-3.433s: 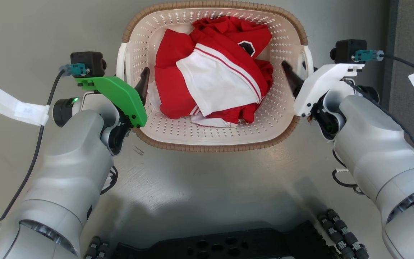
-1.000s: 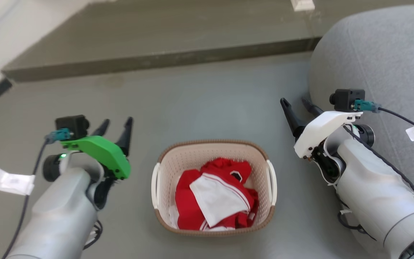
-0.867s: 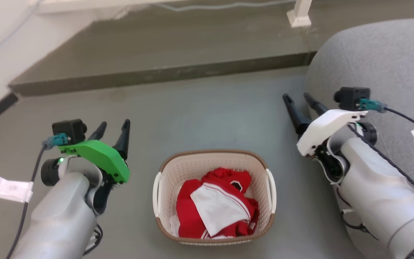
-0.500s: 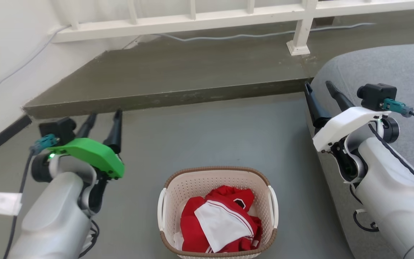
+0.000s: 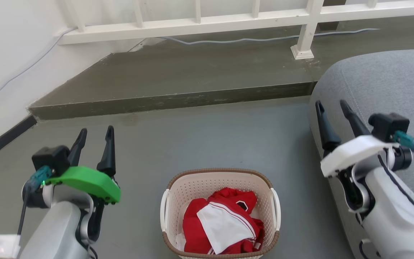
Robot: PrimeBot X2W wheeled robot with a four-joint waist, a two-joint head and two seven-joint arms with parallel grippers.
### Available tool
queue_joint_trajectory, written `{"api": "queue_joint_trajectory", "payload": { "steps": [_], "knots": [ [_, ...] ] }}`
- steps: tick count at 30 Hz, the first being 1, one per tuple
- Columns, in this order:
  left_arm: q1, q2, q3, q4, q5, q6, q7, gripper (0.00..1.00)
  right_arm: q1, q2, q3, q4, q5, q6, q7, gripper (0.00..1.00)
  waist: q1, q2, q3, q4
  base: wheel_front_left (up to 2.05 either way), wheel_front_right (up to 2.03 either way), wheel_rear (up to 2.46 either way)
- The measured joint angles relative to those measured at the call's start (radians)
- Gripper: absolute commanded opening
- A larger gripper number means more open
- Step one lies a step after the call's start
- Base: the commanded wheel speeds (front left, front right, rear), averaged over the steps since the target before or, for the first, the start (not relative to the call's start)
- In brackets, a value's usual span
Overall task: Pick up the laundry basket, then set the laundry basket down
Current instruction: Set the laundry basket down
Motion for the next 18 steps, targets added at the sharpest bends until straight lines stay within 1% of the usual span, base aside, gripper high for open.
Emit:
{"api": "queue_joint_trajectory", "payload": {
  "steps": [6, 9, 11, 13, 18],
  "knots": [
    [0.071, -0.012, 0.066, -0.079, 0.039, 0.004, 0.000, 1.00, 0.073, 0.000, -0.032, -0.049, -0.041, -0.002, 0.000, 1.00, 0.0000, 0.0000, -0.003, -0.001, 0.00, 0.00, 0.00],
    [0.096, -0.019, 0.085, -0.104, 0.072, 0.004, 0.000, 1.00, 0.102, 0.001, -0.047, -0.072, -0.049, -0.003, 0.000, 1.00, 0.0000, 0.0000, -0.004, 0.000, 0.00, 0.00, 0.00],
    [0.118, -0.027, 0.092, -0.113, 0.078, 0.004, 0.000, 1.00, 0.119, 0.003, -0.058, -0.082, -0.053, -0.003, 0.000, 1.00, 0.0000, 0.0000, -0.004, 0.000, 0.00, 0.00, 0.00],
    [0.141, -0.033, 0.095, -0.120, 0.083, 0.002, 0.000, 1.00, 0.133, 0.007, -0.064, -0.091, -0.059, -0.010, 0.000, 1.00, 0.0000, 0.0000, -0.005, 0.001, 0.00, 0.00, 0.00],
    [0.170, -0.040, 0.124, -0.154, 0.109, 0.001, 0.000, 1.00, 0.160, 0.018, -0.070, -0.114, -0.079, -0.010, 0.000, 1.00, 0.0000, 0.0000, -0.005, 0.002, 0.00, 0.00, 0.00]
  ]
}}
